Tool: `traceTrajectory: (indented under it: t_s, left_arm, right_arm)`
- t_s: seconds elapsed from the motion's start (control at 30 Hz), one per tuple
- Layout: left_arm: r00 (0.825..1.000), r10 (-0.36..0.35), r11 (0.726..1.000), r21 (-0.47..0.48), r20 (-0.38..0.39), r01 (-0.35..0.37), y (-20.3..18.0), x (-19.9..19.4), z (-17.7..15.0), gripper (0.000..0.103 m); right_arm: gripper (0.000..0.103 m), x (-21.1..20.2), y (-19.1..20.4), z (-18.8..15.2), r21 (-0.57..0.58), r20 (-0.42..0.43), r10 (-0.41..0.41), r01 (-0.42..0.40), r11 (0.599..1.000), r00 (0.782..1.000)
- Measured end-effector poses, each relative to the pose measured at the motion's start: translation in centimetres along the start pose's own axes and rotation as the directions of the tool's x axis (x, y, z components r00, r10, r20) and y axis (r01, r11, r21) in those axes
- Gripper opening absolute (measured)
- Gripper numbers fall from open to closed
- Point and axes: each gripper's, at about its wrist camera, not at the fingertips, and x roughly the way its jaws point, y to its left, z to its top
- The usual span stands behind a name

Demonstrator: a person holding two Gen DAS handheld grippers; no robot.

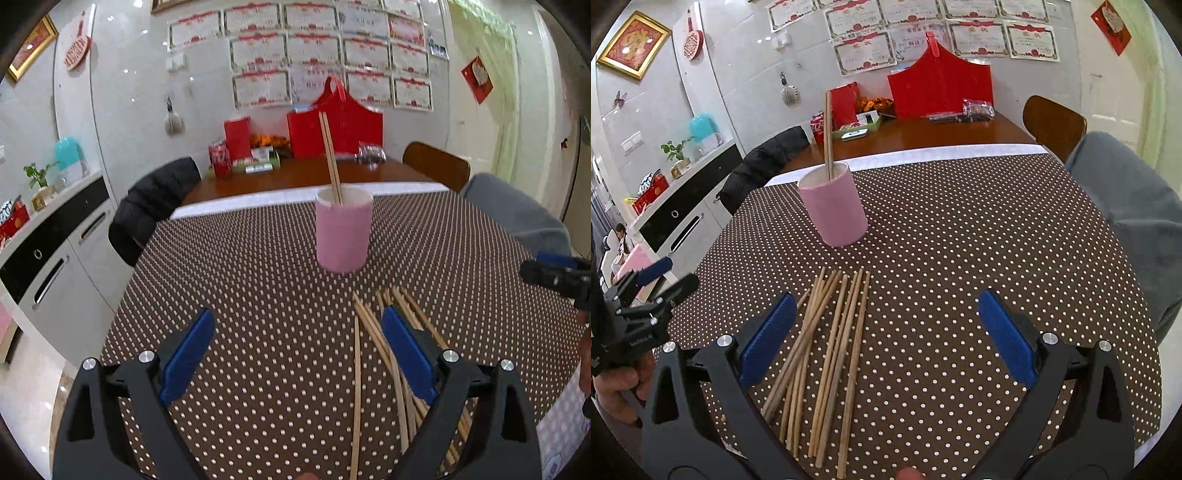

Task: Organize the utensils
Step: 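Move the right tool back and grasp another chopstick while the left tool grasps one too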

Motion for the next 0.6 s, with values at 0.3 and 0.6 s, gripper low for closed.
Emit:
traceTrajectory:
  t_s: [0.3, 0.6]
  left_arm:
    - [0.984, -0.038, 0.998, 0.038, -0.173, 0.046, -1.0, 3.8, -3.5, 0.09]
    - [0.944, -0.064, 0.987, 0.118, -0.324, 0.107, -2.8, 7.4, -6.4, 0.09]
  right_arm:
    - [0.097, 1.9, -0.3, -1.6, -0.007, -0.074, -0.008, 0.007, 1.0, 0.997]
    - [0.097, 3.8, -0.5, -3.1, -0.008, -0.148, -0.015, 0.014, 1.0, 0.989]
